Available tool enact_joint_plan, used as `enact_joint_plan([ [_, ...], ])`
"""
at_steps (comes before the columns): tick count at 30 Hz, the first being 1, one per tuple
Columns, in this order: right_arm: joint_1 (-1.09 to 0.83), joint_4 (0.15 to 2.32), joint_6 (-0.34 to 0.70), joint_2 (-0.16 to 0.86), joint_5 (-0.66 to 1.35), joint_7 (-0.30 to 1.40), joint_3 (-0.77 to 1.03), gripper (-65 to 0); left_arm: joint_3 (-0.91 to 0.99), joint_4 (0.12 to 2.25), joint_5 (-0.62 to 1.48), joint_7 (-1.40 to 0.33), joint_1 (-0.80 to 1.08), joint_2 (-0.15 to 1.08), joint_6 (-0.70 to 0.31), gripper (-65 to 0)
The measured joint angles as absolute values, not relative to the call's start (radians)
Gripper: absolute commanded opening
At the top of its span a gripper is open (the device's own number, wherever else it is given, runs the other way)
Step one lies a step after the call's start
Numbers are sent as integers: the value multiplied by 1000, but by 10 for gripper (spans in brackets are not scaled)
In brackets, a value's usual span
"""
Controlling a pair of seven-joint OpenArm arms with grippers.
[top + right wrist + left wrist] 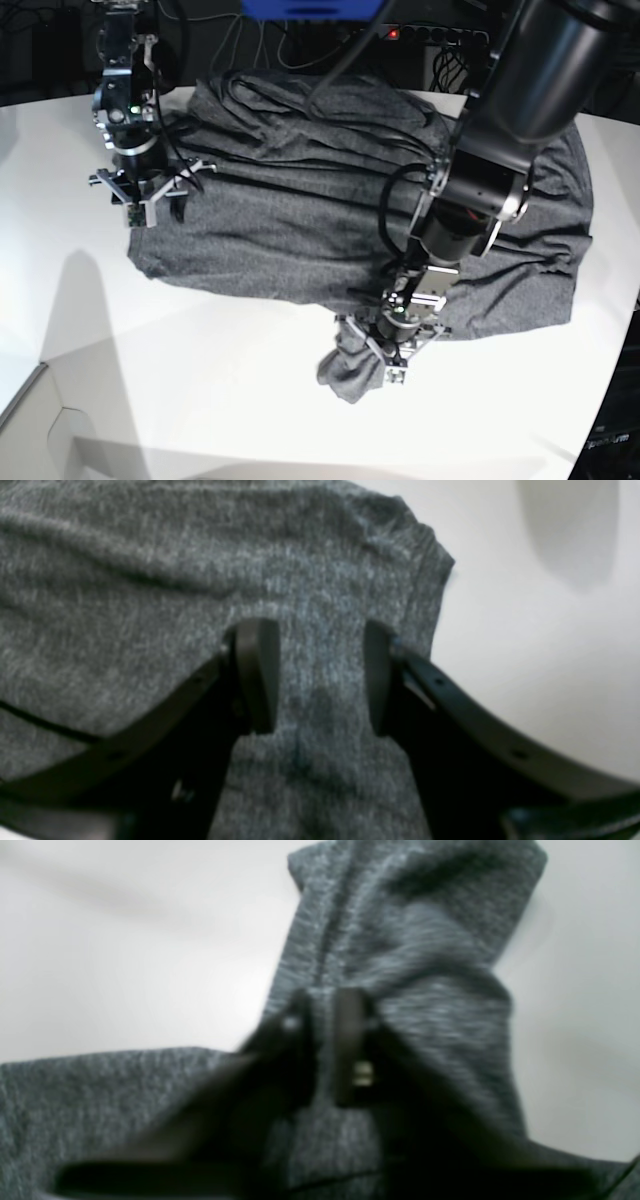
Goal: Layout the t-shirt on the table in an organized manner, then fold the t-shirt properly
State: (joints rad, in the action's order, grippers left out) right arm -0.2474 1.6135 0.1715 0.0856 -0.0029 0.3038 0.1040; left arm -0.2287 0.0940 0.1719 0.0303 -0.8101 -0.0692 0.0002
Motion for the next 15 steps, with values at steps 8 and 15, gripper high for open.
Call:
enact_joint_plan([
  [8,-247,1610,171,85,-3,306,104,-373,-224,95,173,-43,-880,-104,14,-648],
  [15,-247,1610,171,86,-3,306,104,-373,-230,270,287,-177,-891,-86,9,-648],
])
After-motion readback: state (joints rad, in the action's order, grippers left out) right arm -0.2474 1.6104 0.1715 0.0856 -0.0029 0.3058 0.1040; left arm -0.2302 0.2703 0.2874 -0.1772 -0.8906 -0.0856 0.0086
